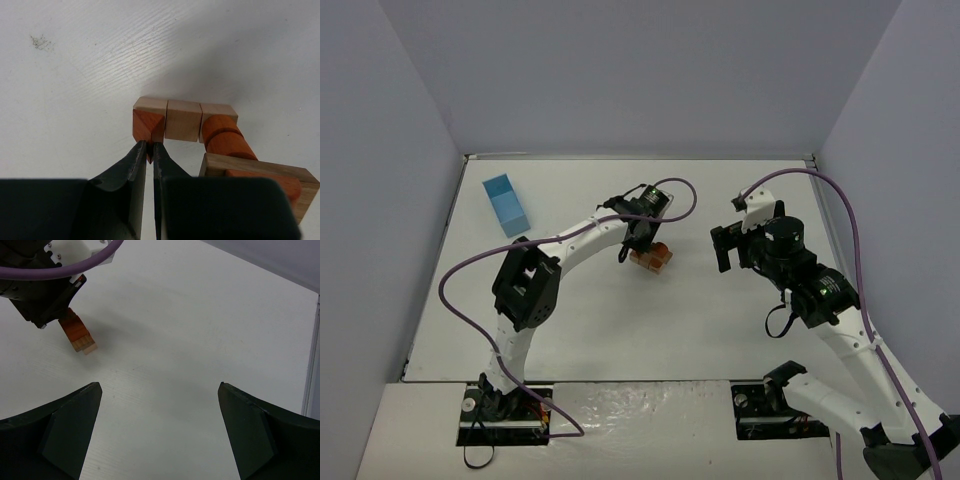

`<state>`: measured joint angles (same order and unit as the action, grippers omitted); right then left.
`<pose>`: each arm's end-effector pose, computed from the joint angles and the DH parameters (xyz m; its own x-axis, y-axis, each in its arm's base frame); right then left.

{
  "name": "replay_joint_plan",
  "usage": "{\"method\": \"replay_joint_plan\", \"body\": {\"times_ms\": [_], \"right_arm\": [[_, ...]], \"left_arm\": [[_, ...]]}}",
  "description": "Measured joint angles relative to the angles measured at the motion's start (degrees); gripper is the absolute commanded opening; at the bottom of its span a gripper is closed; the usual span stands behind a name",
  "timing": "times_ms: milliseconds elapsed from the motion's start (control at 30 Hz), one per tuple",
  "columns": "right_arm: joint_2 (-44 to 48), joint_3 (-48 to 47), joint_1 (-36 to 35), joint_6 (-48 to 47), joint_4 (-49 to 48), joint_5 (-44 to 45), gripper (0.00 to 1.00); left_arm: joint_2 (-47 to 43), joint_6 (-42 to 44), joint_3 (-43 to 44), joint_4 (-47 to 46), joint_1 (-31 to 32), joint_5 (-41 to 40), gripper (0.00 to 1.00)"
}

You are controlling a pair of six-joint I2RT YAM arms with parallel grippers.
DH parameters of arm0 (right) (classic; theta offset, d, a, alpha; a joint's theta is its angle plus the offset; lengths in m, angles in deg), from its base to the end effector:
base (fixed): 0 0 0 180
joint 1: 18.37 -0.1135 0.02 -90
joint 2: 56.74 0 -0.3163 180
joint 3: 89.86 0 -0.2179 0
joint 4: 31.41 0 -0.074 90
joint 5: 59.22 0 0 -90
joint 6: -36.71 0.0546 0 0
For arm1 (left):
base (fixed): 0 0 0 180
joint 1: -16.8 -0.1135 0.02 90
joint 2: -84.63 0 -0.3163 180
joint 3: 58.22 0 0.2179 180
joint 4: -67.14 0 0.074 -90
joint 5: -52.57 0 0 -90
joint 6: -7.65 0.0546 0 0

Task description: Build the wood block tower

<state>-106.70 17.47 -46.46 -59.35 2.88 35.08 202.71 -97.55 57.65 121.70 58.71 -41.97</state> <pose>0.1284 0.0639 0.4140 -0.1334 -0.1905 -0.9726 -0.4212 0.8992 -0.1184 0.3430 -0.3020 0.2767 -0.7668 0.3371 -0.5462 0.4482 0.8904 -0.0798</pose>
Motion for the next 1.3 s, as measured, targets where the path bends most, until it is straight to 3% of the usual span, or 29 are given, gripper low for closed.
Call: {"method": "replay_joint_plan", "body": {"times_ms": [1067,1300], "right_arm": [[0.21,0.00,0.04,0.00,0.04,-0.02,1.00],[0.22,0.00,0.04,0.00,0.06,-0.02,1.00]], "left_arm": [[1.60,0.01,2.02,1.91,0.77,-1.76,0.01],[1.61,0.00,2.02,1.91,0.79,-1.77,0.06]]}}
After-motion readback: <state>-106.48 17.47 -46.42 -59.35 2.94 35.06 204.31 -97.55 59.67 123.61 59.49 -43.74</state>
